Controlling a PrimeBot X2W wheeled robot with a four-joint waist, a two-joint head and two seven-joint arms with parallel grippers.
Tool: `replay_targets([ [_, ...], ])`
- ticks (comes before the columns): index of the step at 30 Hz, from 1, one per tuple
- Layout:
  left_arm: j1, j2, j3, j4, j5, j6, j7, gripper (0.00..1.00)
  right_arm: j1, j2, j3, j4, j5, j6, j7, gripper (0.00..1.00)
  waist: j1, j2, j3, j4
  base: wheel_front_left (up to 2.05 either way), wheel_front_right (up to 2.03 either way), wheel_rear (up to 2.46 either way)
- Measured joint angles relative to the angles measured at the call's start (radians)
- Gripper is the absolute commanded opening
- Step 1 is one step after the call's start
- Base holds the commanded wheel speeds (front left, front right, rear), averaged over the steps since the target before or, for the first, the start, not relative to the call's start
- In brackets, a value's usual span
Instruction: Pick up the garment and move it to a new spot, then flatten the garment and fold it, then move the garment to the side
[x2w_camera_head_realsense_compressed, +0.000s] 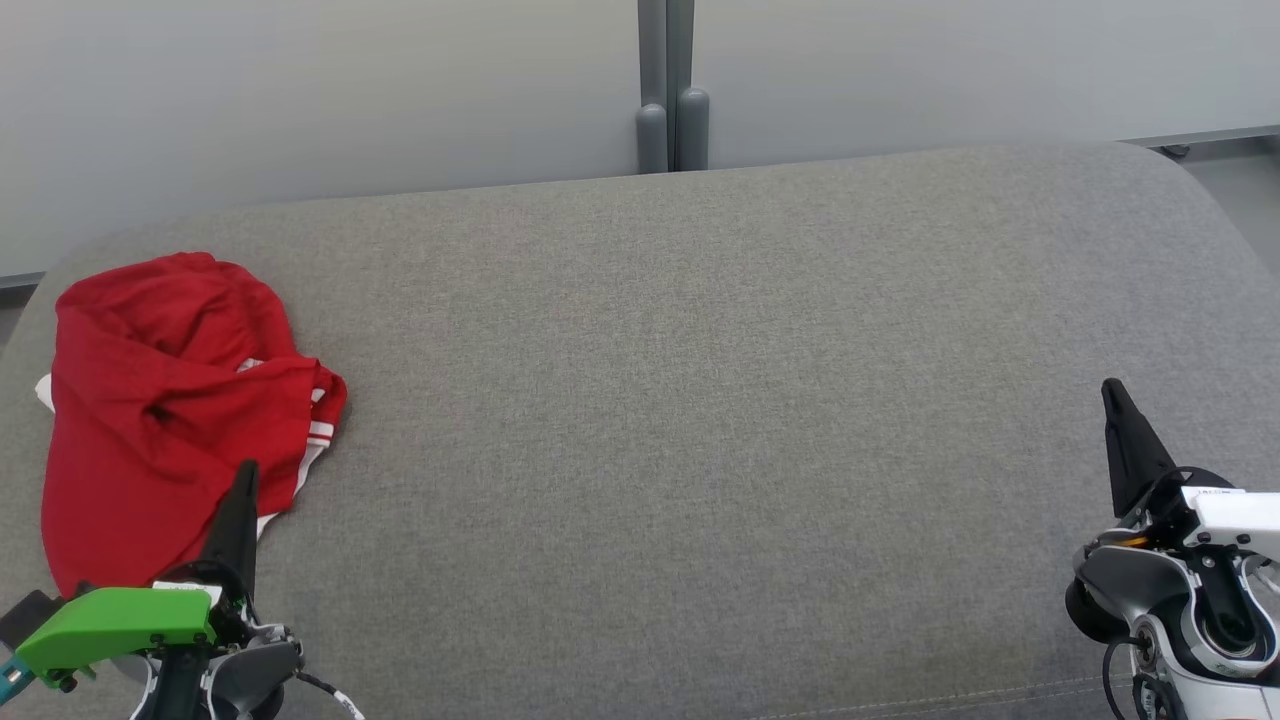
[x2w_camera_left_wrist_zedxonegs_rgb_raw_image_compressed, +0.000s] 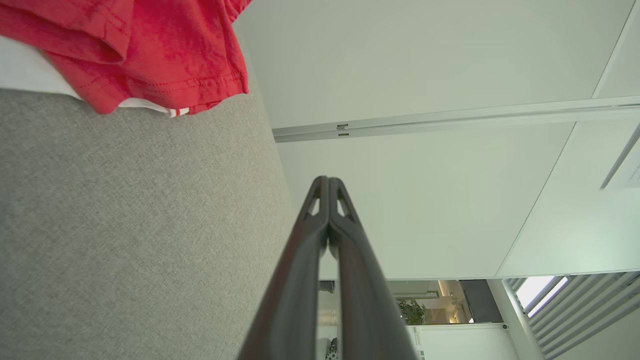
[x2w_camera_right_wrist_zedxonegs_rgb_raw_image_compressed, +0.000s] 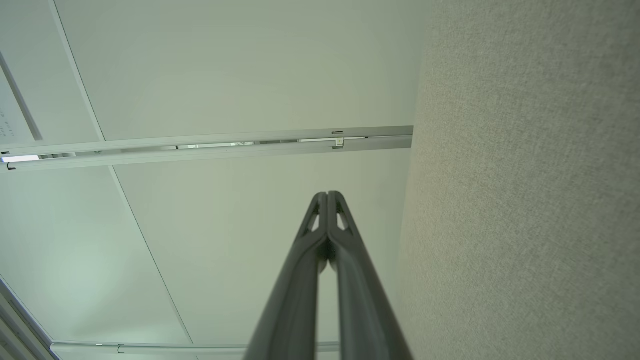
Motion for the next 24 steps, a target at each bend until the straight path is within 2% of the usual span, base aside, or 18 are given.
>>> replay_targets([
  [10, 0.0, 0.0, 0.0, 0.0, 0.0, 0.0, 0.0, 0.0, 0.0, 0.0, 0.0, 0.0, 0.0, 0.0, 0.0, 0.0, 0.0, 0.0, 0.0, 0.0, 0.0, 0.0, 0.0],
  [11, 0.0, 0.0, 0.0, 0.0, 0.0, 0.0, 0.0, 1.0, 0.0, 0.0, 0.0, 0.0, 0.0, 0.0, 0.0, 1.0, 0.0, 0.0, 0.0, 0.0, 0.0, 0.0, 0.0],
  [13, 0.011, -0.003, -0.001, 0.016, 0.0, 0.002, 0.0, 1.0, 0.009, 0.006, 0.001, 0.016, 0.0, -0.002, -0.001, 1.0, 0.0, 0.0, 0.0, 0.0, 0.0, 0.0, 0.0],
  [14, 0.02, -0.007, -0.002, 0.03, 0.0, 0.002, 0.0, 0.0, 0.02, 0.012, 0.001, 0.028, 0.0, -0.002, -0.001, 0.0, 0.0, 0.0, 0.0, 0.0, 0.0, 0.0, 0.0],
  [15, 0.032, -0.012, -0.003, 0.042, 0.0, 0.002, 0.0, 1.0, 0.032, 0.02, 0.002, 0.04, 0.0, -0.003, -0.001, 1.0, 0.0, 0.0, 0.0, 0.0, 0.0, 0.0, 0.0],
  [24, 0.064, -0.026, -0.017, 0.068, 0.0, 0.002, -0.015, 1.0, 0.066, 0.035, 0.008, 0.062, 0.0, -0.003, -0.007, 1.0, 0.0, 0.0, 0.001, 0.0, 0.0, 0.0, 0.0],
])
